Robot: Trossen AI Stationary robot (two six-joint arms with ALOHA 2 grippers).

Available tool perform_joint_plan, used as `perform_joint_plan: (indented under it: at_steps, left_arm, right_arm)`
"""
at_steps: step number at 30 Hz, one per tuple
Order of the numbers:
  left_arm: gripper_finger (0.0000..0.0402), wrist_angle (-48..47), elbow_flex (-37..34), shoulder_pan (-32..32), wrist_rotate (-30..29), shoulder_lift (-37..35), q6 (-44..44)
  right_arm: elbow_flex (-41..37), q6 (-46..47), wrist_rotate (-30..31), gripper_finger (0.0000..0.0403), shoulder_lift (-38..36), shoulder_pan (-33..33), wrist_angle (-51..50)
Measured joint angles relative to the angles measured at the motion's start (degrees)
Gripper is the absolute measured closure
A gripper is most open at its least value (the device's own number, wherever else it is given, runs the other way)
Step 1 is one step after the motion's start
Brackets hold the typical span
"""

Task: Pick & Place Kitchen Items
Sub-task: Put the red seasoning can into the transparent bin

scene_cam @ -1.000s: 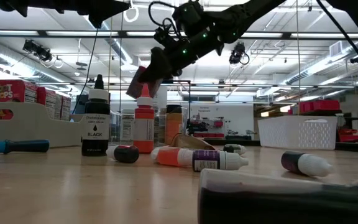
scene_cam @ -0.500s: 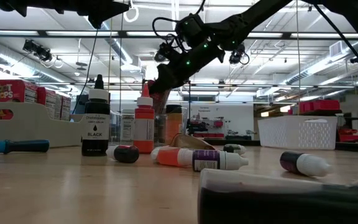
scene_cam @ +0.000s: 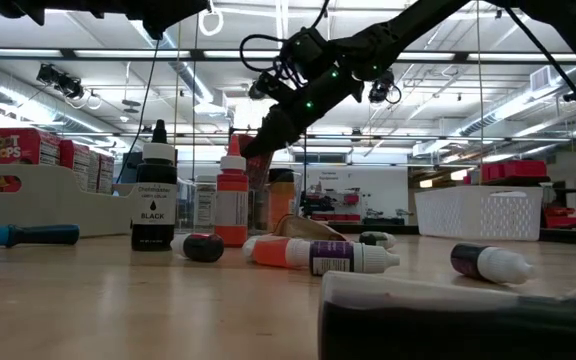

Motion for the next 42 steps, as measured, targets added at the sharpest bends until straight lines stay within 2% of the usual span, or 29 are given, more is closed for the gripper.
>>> perform_joint_plan:
  at_steps: [7,10,14,19,22,23,26,32,36,42]
  left_arm:
    - [0.0170,1.6,0.0,0.0,-0.1,0.0,3.0]
    - [0.0170,2.8,0.0,0.0,-0.1,0.0,3.3]
    - [0.0170,3.3,0.0,0.0,-0.1,0.0,3.7]
    - [0.0170,3.5,0.0,0.0,0.0,0.0,4.0]
    - [0.0170,3.1,0.0,0.0,0.0,0.0,3.6]
    - [0.0170,2.9,0.0,0.0,0.0,0.0,3.5]
    - [0.0170,2.0,0.0,0.0,0.0,0.0,3.7]
    - [0.0170,0.5,0.0,0.0,0.1,0.0,3.5]
    - [0.0170,0.4,0.0,0.0,0.0,0.0,2.5]
    - [0.0170,0.4,0.0,0.0,0.0,0.0,1.7]
  right_arm:
    - [8.9,1.1,0.5,0.0177,0.0,0.0,-13.6]
    - [11.7,2.5,0.4,0.0180,-0.1,0.0,-14.3]
    - [11.8,3.5,-0.7,0.0186,1.9,0.2,-14.0]
    - [11.6,7.7,2.1,0.0178,6.6,-0.2,-11.5]
    - [11.6,7.9,1.2,0.0180,8.7,-0.9,-12.3]
    - [11.6,6.9,2.7,0.0182,9.0,-0.9,-12.2]
    - [11.6,5.9,6.2,0.0186,8.8,-0.9,-13.9]
    - [11.7,2.6,6.2,0.0171,8.7,-0.8,-19.7]
    - [11.6,-0.4,5.4,0.0165,8.7,-0.9,-20.1]
    - [11.6,-0.1,4.7,0.0163,8.7,-0.8,-19.7]
